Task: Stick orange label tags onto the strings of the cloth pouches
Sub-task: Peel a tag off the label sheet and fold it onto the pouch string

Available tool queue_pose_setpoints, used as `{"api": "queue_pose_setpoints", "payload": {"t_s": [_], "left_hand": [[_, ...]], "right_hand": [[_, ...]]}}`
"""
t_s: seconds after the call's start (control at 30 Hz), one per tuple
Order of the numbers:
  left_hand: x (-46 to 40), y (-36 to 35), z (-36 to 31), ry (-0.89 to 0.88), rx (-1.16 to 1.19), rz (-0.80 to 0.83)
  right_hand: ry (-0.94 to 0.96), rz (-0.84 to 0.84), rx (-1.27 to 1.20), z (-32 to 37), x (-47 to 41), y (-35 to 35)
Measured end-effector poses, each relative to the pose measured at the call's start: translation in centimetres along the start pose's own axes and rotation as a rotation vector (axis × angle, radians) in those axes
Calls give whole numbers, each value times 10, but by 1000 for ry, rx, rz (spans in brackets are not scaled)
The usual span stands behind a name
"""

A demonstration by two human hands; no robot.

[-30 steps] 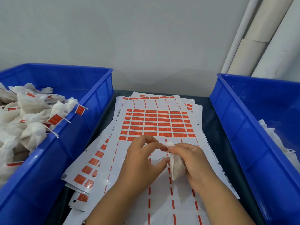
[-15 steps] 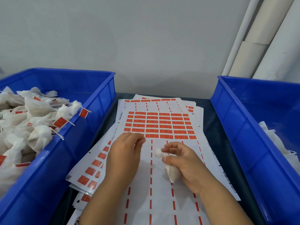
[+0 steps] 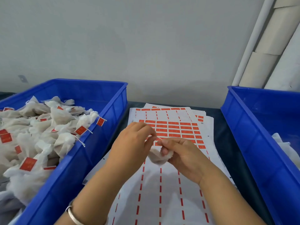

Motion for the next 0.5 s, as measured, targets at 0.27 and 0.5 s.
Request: {"api": "queue_pose_setpoints", "payload": {"t_s": [0.27, 0.5], "left_hand": [[-6, -54, 66, 617, 313, 38], [16, -89, 74, 550, 167, 263]], "right_hand": [[-241, -80, -343, -38, -24, 5], [-285, -115, -520, -56, -34, 11]]}}
Point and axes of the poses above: each hand's wrist, its own x-axis away from the middle knuckle, its own y-axis out of the back of the hand, z = x × y, the point moved 3 cm from there along -x, towards the middle knuckle, and after that the axes turned 9 degrees about -z, right-handed, at the moved point
